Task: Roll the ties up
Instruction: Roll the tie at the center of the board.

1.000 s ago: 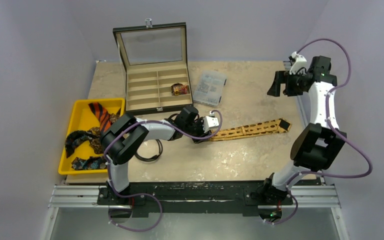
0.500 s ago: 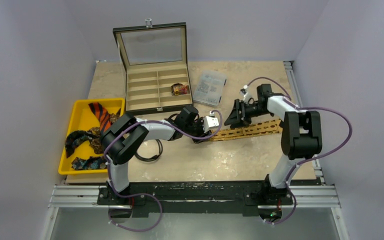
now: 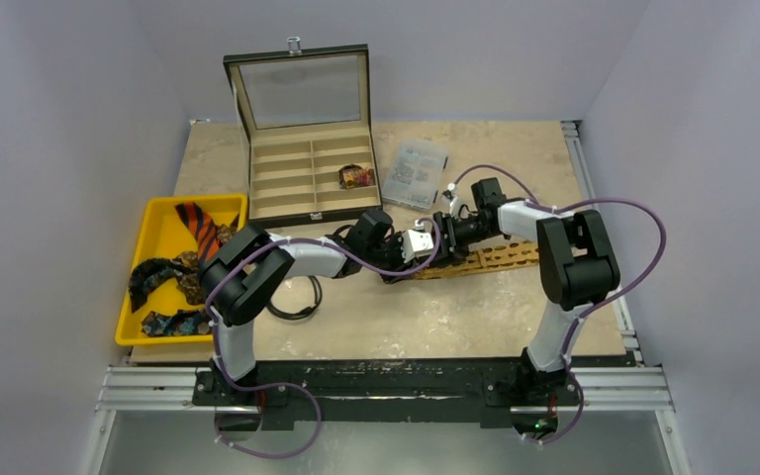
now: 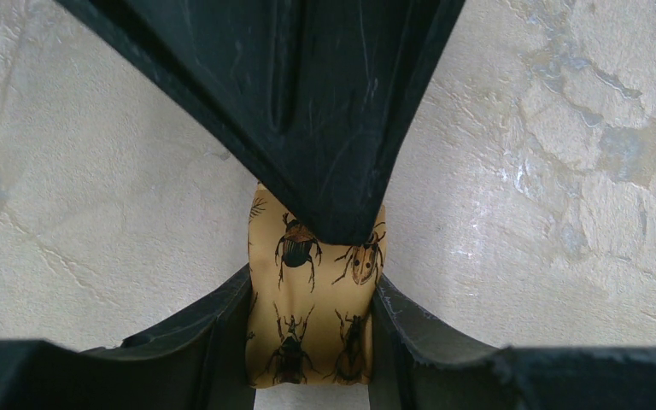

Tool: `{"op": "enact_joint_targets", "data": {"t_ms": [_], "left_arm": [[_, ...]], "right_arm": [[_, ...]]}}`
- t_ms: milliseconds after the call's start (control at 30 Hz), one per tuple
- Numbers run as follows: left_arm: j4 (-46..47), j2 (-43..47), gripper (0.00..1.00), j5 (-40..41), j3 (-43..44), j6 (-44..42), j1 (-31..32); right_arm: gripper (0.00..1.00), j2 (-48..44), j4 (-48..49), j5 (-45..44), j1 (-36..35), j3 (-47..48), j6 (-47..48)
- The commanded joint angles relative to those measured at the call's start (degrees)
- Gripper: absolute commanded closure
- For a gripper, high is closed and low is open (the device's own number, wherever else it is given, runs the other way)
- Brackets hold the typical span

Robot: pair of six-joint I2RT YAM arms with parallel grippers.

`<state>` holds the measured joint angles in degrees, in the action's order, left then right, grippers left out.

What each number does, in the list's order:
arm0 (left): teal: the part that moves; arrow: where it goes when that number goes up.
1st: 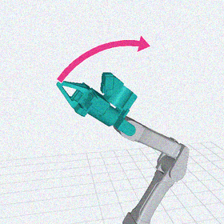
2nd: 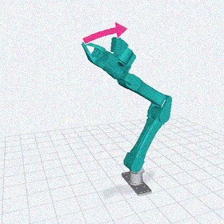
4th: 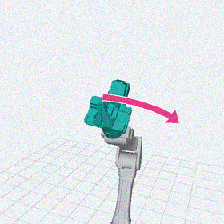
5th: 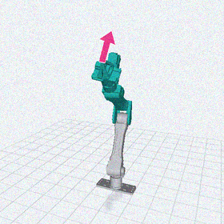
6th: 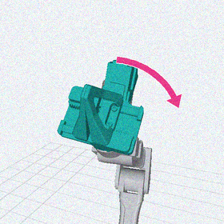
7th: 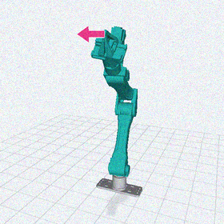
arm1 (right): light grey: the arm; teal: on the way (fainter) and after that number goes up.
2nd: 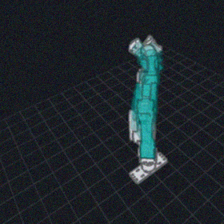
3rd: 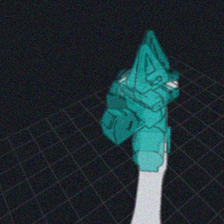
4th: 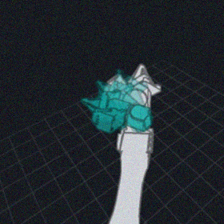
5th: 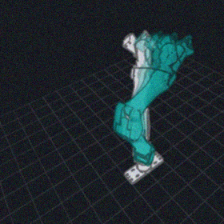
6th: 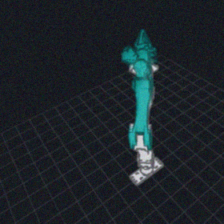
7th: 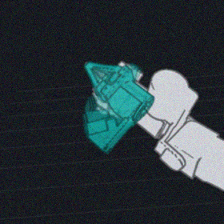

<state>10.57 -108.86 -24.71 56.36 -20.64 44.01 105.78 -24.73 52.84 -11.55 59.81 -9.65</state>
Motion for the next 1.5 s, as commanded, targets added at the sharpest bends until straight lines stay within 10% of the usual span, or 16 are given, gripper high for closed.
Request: {"op": "enact_joint_targets", "data": {"t_ms": [0,533,833,1300,1467], "left_arm": [[-10.47,-4.87,0.82,4.91,-2.1,-2.54,-0.24],[-10.43,-4.74,0.82,5.2,-2.37,-2.03,-0.24],[-9.86,-4.51,0.8,5.33,-2.73,-1.84,-0.24],[21.38,5.37,0.43,-8.07,-15.07,2.74,-3.42],[28.63,7.29,0.08,-11.16,-18.53,5.26,-5.62]], "right_arm": [[0.45,1.18,3.31,-0.93,-1.43,0.84,-0.17],[0.6,2.77,4.62,0.83,-2.99,2.06,-0.83],[1.0,4.4,-0.55,-5.99,-3.04,3.19,4.17],[1.0,10.38,-3.63,-24.1,-3.13,5.41,8.13],[1.0,10.99,-4.25,-27.48,-3.46,5.6,8.58]]}}
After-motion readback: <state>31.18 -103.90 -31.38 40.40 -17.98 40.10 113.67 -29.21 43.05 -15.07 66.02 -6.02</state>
